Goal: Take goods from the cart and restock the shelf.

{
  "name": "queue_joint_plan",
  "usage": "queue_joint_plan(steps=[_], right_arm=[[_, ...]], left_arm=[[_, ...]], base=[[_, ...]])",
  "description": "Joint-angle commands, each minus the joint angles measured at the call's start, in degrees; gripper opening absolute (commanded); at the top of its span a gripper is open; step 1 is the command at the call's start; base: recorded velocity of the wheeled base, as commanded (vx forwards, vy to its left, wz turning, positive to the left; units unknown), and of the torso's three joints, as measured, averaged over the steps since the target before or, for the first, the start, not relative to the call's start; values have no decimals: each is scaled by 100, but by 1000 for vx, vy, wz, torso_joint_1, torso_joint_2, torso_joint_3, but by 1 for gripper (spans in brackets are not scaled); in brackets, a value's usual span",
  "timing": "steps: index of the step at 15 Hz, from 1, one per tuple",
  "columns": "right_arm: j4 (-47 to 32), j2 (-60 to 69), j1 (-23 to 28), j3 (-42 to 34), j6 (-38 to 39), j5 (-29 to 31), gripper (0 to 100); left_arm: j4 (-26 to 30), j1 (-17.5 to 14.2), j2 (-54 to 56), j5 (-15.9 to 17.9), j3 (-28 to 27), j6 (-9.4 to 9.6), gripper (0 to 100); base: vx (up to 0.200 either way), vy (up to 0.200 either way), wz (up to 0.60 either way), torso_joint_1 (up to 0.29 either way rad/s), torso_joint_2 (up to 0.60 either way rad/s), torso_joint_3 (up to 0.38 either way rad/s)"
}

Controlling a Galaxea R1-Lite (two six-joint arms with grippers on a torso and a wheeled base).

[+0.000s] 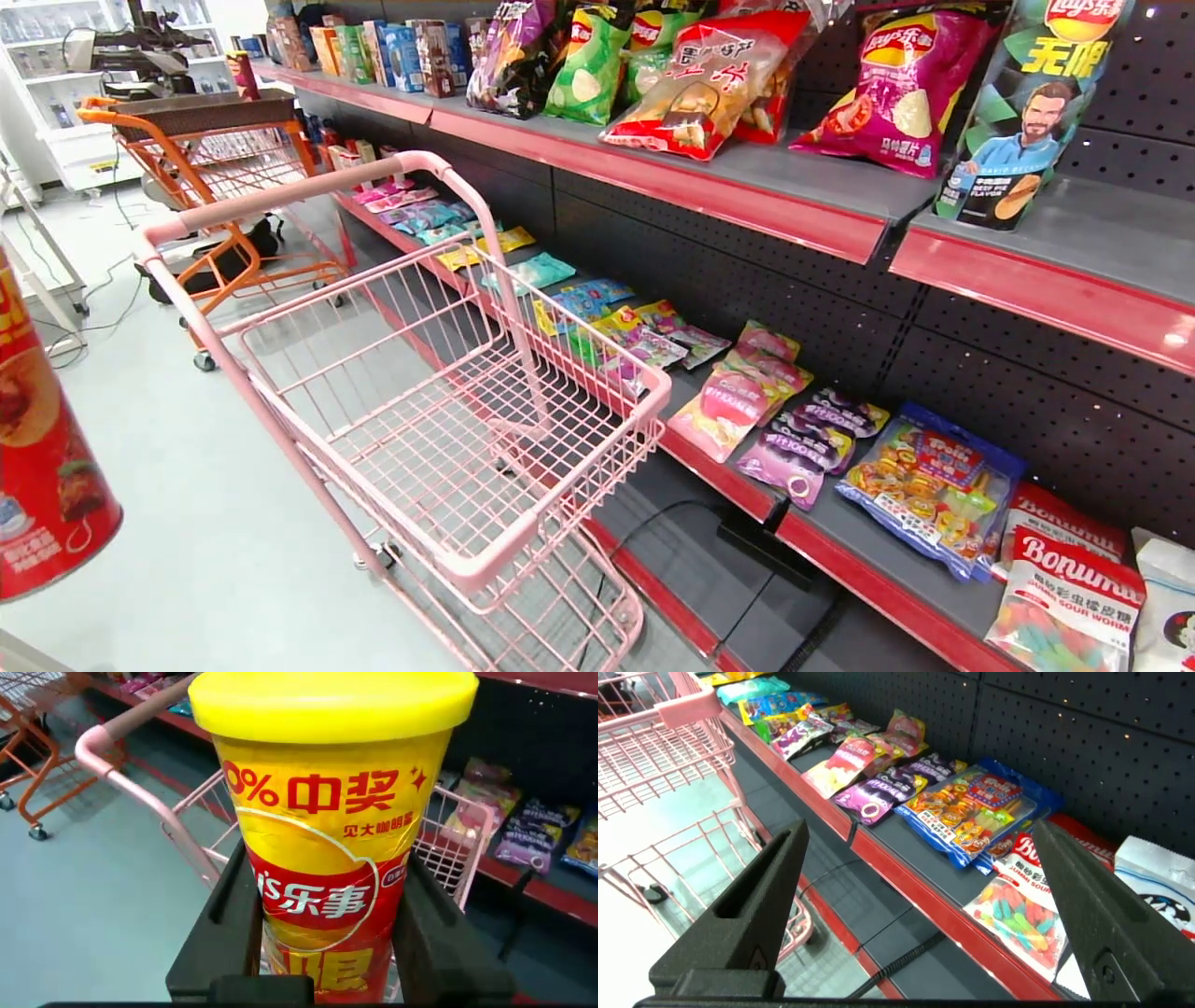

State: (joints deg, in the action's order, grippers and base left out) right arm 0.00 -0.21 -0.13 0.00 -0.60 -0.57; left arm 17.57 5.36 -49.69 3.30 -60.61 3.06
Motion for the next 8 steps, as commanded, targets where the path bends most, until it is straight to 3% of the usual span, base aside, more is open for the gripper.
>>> queue_joint_plan(steps=[1,8], right_arm=[[0,3,-4,0,-2,-4,100],[0,3,-4,0,-2,5,100]], left_arm=[[-96,-9,733,-32,533,-7,0],[-113,0,1576,-40,1421,54,0]], base=[[0,0,0,0,0,0],[0,0,0,10,-45,-35]])
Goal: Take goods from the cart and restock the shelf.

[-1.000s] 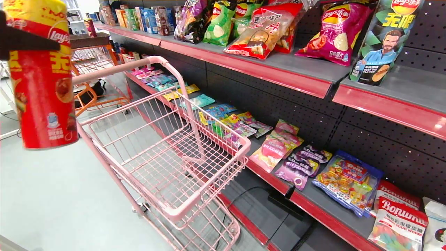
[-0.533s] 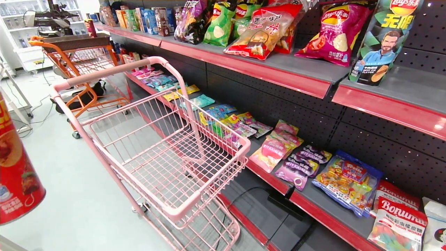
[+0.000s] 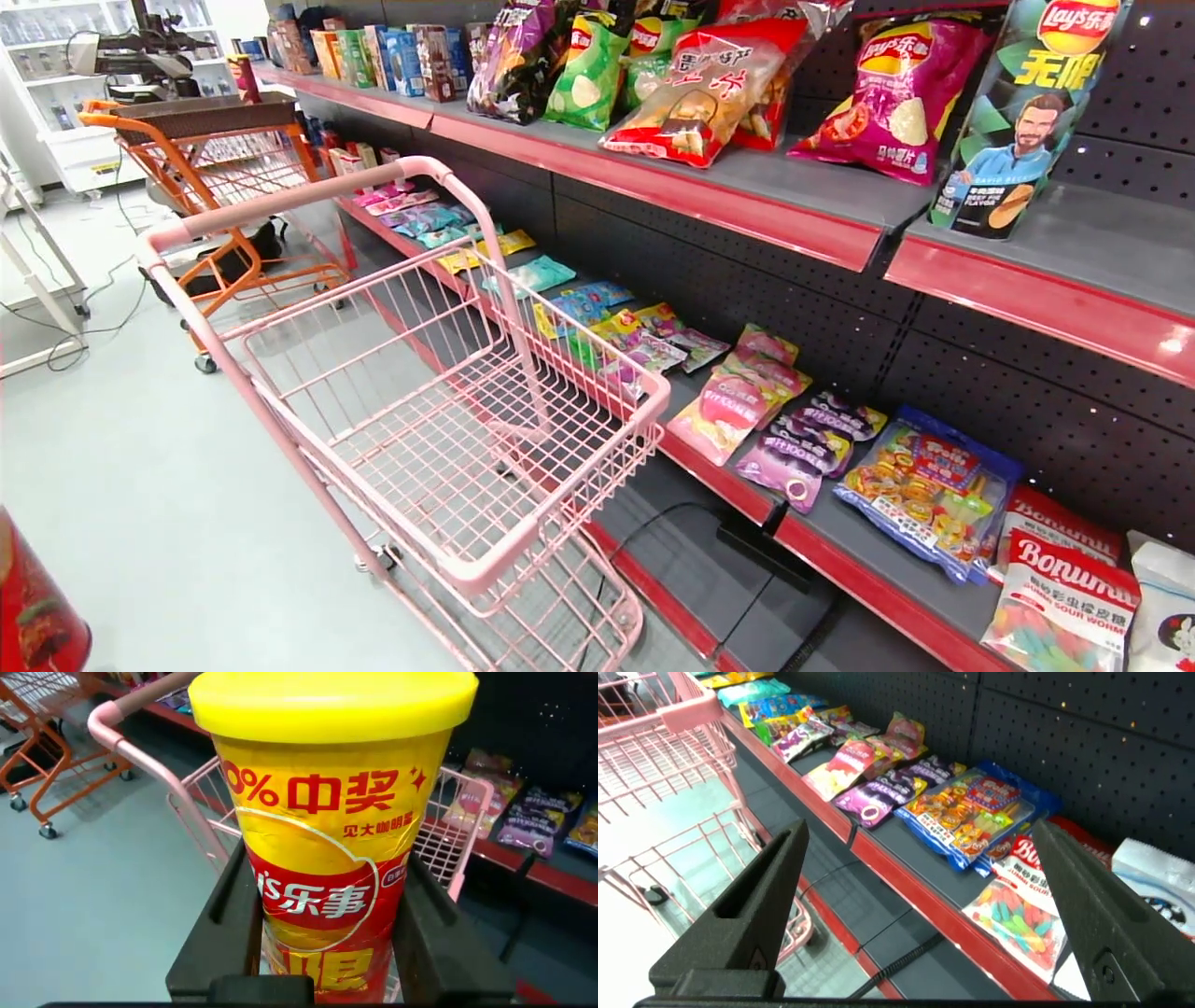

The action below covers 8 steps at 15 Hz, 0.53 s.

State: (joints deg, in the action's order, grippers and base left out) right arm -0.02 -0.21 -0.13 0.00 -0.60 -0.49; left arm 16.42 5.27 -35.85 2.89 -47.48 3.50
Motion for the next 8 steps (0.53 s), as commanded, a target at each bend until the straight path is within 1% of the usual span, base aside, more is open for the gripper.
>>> queue_joint_plan(steps=[1,4,8], right_arm=[[2,3,-4,0,-2,-4,100],[2,3,-4,0,-2,-13,100],[2,3,-4,0,7,-13,100]], left_arm=[[1,1,245,1,125,2,0],[10,9,316,1,204,10,0],[19,9,395,1,283,46,0]], base=[[0,0,0,76,-364,-276],[0,0,0,126,-443,-326],[0,0,0,161,-504,-351]])
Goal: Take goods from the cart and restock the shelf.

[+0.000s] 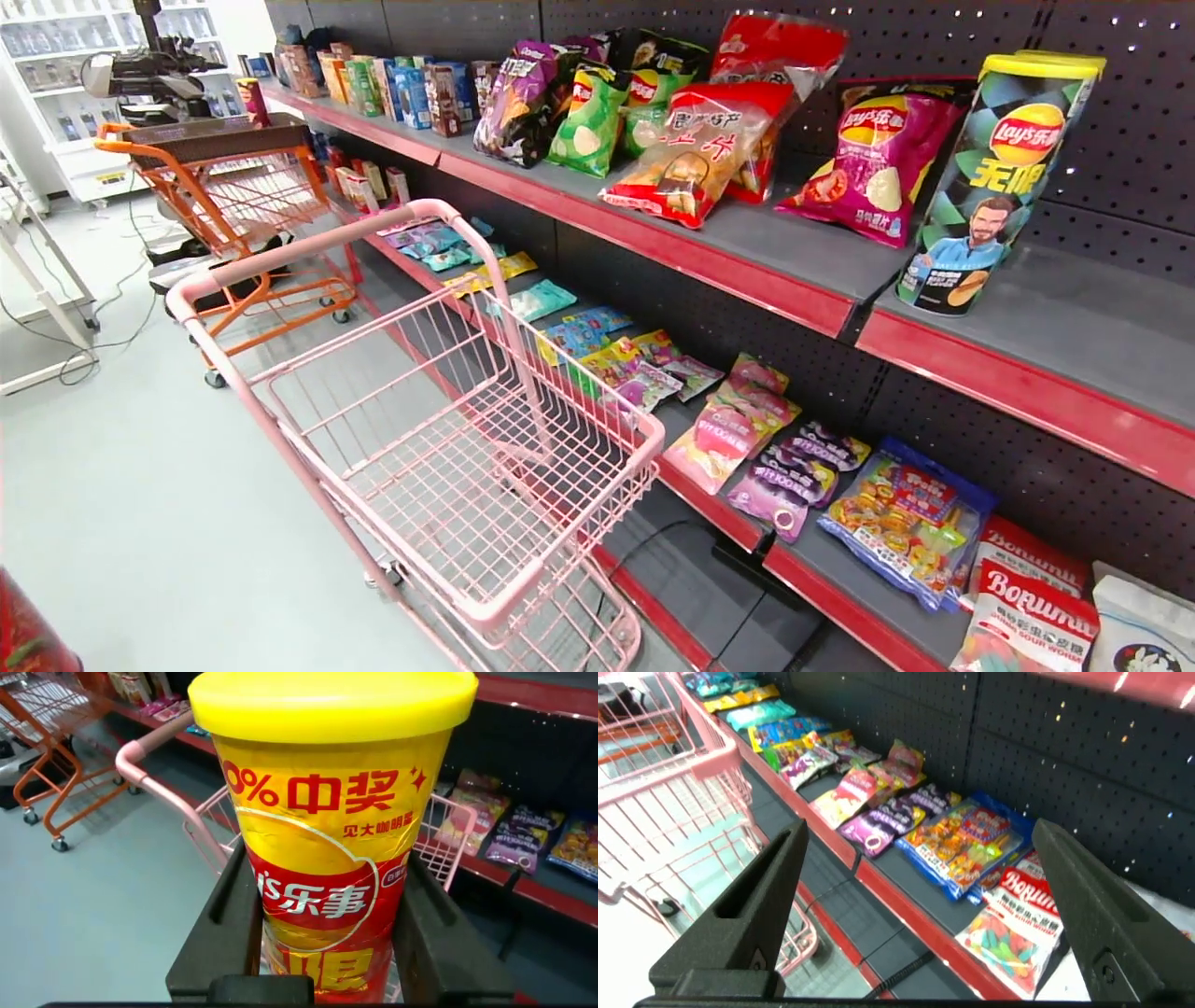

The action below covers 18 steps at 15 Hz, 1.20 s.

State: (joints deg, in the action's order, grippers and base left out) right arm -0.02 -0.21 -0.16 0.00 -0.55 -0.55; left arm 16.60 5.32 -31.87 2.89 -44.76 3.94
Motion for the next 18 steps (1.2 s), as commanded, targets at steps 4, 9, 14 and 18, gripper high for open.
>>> queue_joint_plan(steps=[4,9,14,18], right_arm=[[2,3,-2,0,-7,2,100],[2,3,-2,0,-7,-7,100],[2,3,-2,0,-7,2,100],[2,3,-2,0,2,2,100]], left_arm=[[10,-4,40,1,12,2,0],[18,5,84,1,12,11,0],[18,5,110,1,12,37,0],[18,5,128,1,3,98,0]], base=[[0,0,0,192,-546,-353],[0,0,0,228,-586,-362],[0,0,0,188,-453,-266],[0,0,0,108,-248,-137]])
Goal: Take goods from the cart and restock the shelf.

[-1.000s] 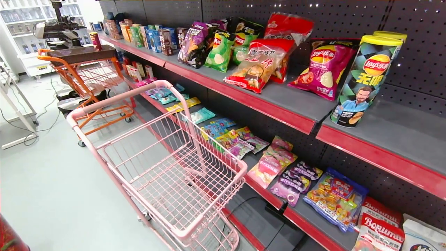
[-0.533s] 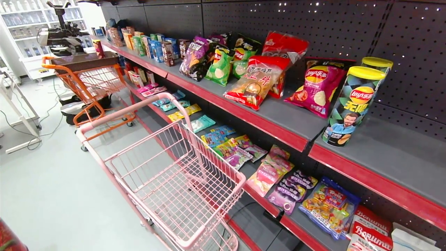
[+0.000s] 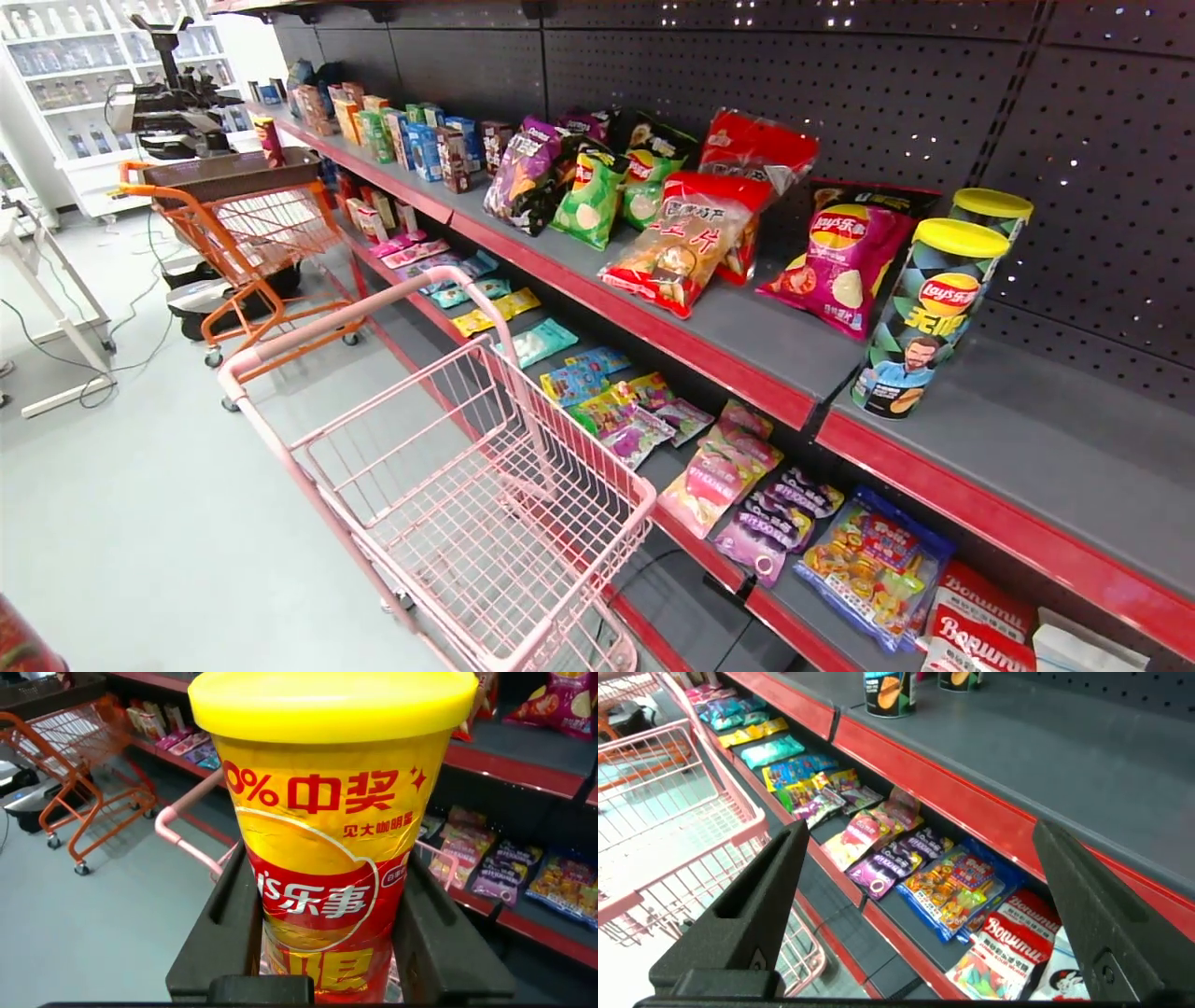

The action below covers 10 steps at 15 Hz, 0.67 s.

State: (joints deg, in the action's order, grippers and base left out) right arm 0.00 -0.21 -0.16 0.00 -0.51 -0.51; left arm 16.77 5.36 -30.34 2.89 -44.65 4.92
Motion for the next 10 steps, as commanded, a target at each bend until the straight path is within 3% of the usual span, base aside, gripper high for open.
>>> queue_joint_plan(steps=[1,3,10], right_arm=[[0,3,-2,0,-2,-2,100],[0,3,-2,0,-10,7,100],[0,3,-2,0,-10,69,100]], left_arm=[[1,0,-16,1,-8,0,0],[10,0,28,1,-8,8,0],[19,-9,187,-96,-8,88,0]], base=[[0,0,0,0,0,0],[0,0,0,0,0,0],[0,0,-600,2,-1,2]])
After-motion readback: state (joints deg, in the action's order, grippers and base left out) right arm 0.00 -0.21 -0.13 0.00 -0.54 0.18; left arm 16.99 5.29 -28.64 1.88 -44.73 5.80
